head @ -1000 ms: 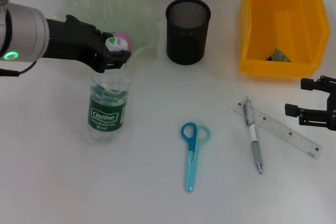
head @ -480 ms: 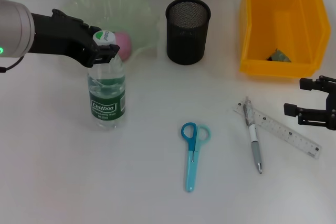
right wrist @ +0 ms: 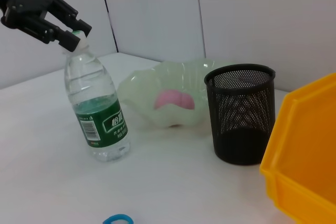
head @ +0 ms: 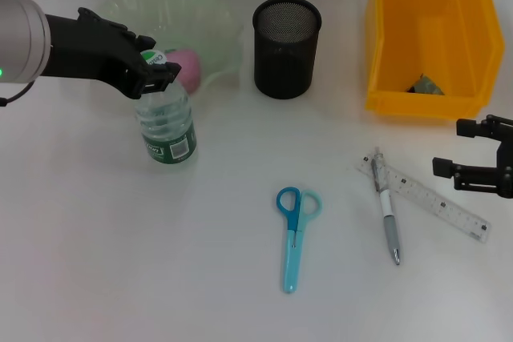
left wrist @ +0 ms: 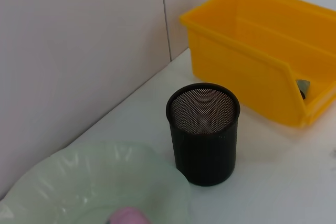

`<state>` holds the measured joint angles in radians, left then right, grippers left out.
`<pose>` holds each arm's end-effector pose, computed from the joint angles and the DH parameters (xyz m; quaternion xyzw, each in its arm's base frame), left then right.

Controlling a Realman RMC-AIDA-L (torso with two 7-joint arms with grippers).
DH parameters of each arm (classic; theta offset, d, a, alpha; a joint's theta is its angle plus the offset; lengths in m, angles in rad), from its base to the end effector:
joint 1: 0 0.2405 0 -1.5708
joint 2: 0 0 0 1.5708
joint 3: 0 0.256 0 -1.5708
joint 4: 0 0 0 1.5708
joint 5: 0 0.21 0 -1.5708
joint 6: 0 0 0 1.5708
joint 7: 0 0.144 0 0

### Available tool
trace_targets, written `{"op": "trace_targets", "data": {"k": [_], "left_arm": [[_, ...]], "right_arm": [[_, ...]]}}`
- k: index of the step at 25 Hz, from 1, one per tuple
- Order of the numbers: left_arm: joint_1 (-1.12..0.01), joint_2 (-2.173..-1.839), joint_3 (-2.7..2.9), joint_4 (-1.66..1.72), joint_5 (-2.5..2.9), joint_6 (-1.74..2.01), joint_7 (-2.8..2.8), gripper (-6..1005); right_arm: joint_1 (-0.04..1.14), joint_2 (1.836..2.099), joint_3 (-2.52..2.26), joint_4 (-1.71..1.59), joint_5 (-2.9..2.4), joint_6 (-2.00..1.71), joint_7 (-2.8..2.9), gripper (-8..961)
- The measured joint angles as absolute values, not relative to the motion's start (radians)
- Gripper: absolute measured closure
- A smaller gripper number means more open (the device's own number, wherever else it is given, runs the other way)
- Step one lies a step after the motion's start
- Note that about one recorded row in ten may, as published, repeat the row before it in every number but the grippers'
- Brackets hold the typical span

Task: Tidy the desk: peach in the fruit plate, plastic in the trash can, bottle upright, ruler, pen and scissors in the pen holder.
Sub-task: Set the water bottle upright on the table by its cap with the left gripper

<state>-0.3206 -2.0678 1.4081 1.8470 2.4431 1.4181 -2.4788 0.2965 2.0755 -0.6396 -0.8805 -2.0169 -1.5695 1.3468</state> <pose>-0.1427 0.3259 0.0552 -0.9331 -0.2090 0.0273 0.2915 0.3242 0.2845 0.0470 -0.9267 0.2316 0.1847 0.2313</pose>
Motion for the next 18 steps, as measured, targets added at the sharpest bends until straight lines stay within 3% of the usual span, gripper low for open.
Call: {"op": "trace_targets", "data": {"k": [18], "left_arm": [[-0.339,-2.071,1.382,1.86,2.438,1.424,-2.491,462]], "right_arm": [[0.296,2.076,-0.64,-0.881,-2.039,-1.598,1.359,111]]}}
